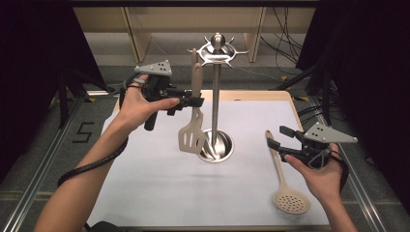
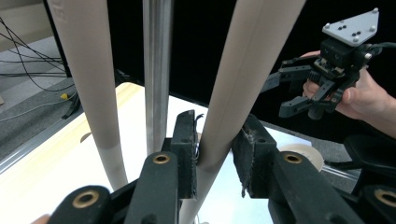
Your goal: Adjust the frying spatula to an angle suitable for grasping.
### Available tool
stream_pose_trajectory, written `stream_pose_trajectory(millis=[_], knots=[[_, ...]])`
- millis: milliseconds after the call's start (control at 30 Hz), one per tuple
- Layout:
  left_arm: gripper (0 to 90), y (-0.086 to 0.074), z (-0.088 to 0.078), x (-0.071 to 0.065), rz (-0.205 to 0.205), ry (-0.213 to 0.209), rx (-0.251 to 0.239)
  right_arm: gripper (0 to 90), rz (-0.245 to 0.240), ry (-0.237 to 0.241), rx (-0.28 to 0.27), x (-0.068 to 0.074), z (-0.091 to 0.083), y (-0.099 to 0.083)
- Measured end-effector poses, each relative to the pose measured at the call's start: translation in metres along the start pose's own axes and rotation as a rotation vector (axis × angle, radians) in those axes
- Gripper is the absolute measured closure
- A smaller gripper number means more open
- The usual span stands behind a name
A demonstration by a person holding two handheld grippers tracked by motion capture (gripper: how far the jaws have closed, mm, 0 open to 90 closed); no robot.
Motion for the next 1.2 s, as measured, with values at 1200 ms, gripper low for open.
stream_pose_trajectory(millis=[1200], knots=[[75.3,0.012,0.009,-0.016,0.097,-0.048,0.140,38.8,-0.008,0.005,0.014,0.003,0.004,-0.002]])
Point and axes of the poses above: each handheld gripper's, and its own axes: z roughly forward along the jaws, y roughly out of its top, x roughly to its left, the point moved 3 cm from there along z, roughly forward along the jaws, and after that the axes turned 4 degrees about -z, right-handed, at the moved point
